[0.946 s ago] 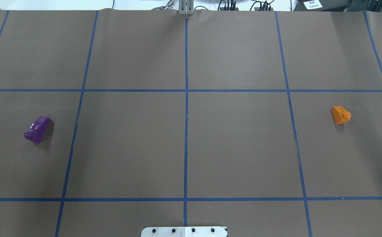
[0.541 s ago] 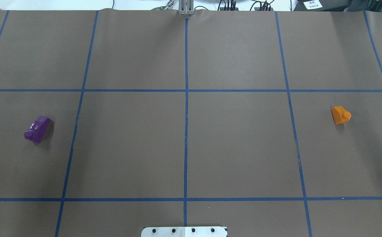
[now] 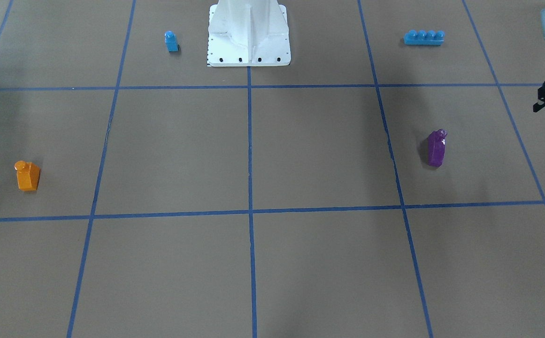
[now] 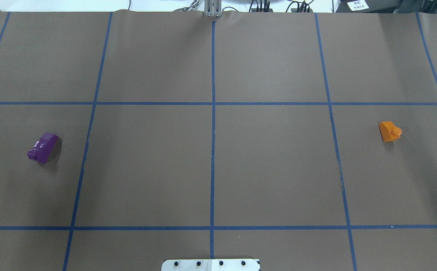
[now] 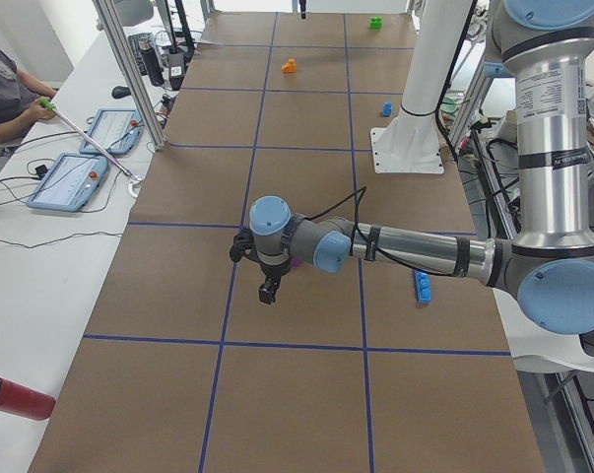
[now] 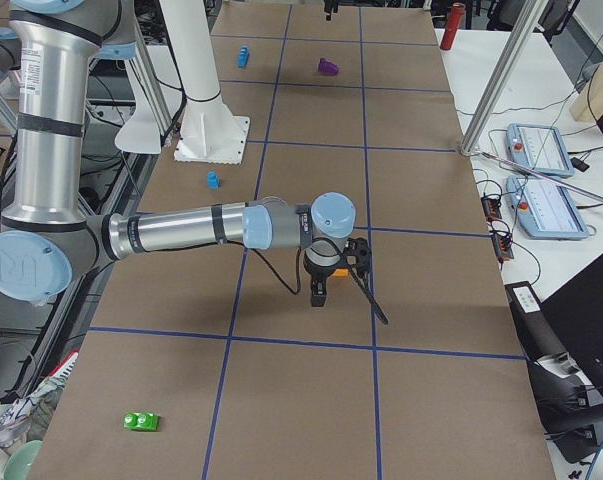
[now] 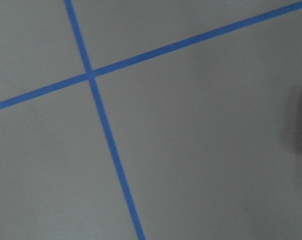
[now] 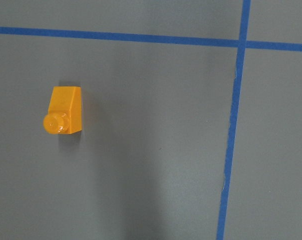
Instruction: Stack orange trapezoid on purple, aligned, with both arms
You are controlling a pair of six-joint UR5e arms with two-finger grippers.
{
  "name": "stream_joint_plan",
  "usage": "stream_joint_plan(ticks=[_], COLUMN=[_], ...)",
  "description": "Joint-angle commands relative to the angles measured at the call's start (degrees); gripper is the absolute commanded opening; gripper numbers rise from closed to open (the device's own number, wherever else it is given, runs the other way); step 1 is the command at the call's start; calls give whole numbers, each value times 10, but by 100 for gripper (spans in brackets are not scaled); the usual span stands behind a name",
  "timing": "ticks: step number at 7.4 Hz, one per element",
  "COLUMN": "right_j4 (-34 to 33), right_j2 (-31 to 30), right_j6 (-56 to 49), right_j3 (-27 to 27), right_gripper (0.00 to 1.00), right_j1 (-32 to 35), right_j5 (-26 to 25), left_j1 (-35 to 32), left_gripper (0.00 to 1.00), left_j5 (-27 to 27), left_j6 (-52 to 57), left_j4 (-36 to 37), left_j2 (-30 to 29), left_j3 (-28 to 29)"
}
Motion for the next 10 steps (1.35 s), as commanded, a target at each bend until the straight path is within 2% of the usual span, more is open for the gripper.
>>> stream_joint_plan(ticks=[1, 4, 8, 9, 10], right_j4=[0, 0, 0, 0, 0], right_j2=[0, 0, 0, 0, 0], right_j6=[-1, -1, 0, 0, 0], right_j3=[0, 0, -1, -1, -1], right_gripper=[100, 100, 100, 100, 100], right_j1=[-2, -2, -4, -5, -6], right_j5=[0, 0, 0, 0, 0], left_j1=[106, 193, 226, 227, 227], left_gripper=[100, 100, 100, 98, 86], left_j5=[6, 71, 101, 102, 102], left_j6=[-177, -215, -214, -216, -216], left_j4=[-69, -69, -69, -69, -69], left_j2=[-22, -56, -71, -84, -85], left_j3=[-1, 5, 38, 51, 52])
